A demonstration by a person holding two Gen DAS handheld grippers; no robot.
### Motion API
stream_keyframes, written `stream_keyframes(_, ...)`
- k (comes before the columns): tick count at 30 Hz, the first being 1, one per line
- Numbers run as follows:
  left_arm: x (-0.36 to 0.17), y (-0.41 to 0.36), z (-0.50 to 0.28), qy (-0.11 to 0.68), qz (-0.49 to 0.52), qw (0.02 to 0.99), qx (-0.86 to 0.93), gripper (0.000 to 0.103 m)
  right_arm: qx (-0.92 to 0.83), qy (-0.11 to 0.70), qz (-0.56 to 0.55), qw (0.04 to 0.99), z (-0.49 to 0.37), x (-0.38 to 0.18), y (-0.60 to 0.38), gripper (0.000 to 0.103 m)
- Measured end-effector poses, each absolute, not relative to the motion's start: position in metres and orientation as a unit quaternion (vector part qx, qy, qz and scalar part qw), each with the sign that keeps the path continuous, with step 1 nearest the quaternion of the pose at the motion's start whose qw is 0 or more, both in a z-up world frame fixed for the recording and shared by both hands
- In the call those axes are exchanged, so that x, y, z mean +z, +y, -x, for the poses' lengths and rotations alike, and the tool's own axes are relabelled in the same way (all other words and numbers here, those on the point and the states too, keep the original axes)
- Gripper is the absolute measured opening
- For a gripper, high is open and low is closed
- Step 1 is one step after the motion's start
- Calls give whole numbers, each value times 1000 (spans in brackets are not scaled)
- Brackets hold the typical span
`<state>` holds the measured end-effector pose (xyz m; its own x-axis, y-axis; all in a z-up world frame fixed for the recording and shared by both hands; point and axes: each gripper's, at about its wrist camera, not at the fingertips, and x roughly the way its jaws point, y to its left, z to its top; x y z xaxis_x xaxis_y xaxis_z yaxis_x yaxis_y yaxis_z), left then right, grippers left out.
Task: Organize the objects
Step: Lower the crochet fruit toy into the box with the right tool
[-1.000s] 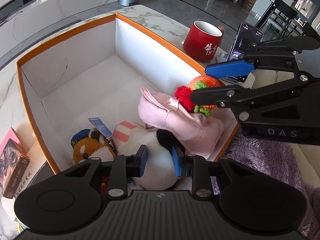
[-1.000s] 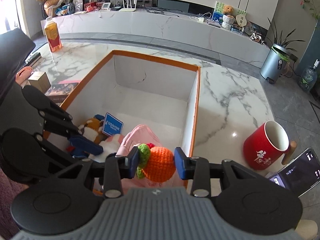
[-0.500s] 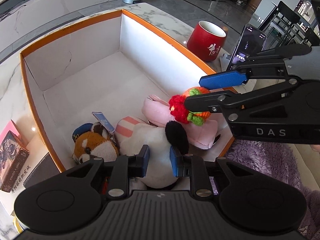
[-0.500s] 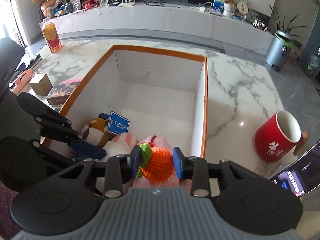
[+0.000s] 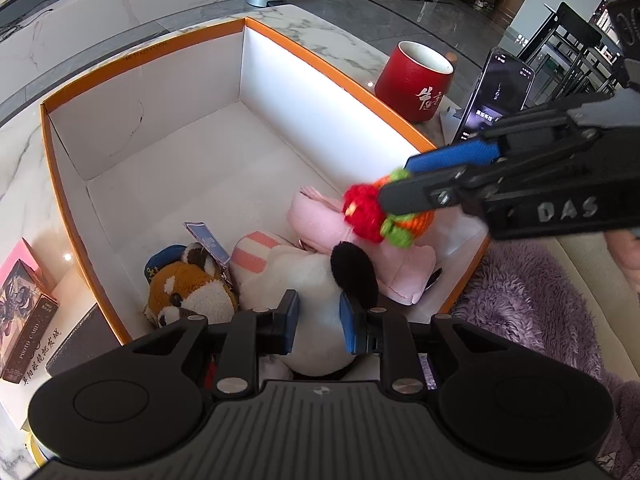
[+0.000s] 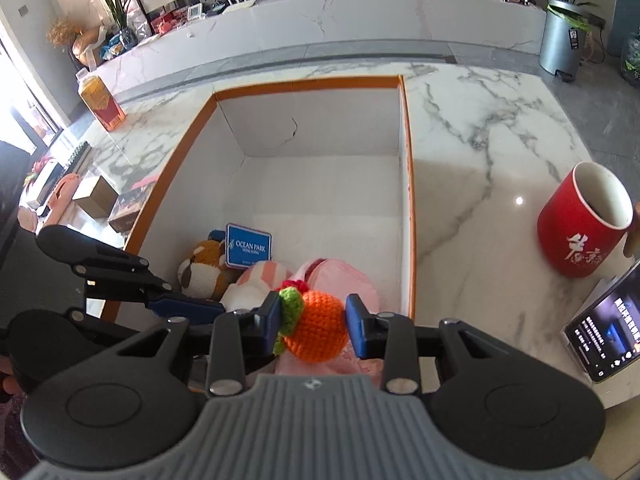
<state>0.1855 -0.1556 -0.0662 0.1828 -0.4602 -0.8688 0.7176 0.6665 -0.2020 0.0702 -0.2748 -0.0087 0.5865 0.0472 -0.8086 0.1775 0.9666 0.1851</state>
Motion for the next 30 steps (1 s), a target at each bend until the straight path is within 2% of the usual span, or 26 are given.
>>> stream_keyframes(5,-66,-156,-186,509,-127,758,-388,27,-47,447,-115,886,-69,4,-283,36)
stream_keyframes(30,-69,-151,-186,514,-119,755,-390,27,-7,545,-29,838,-97,-34,-259,36)
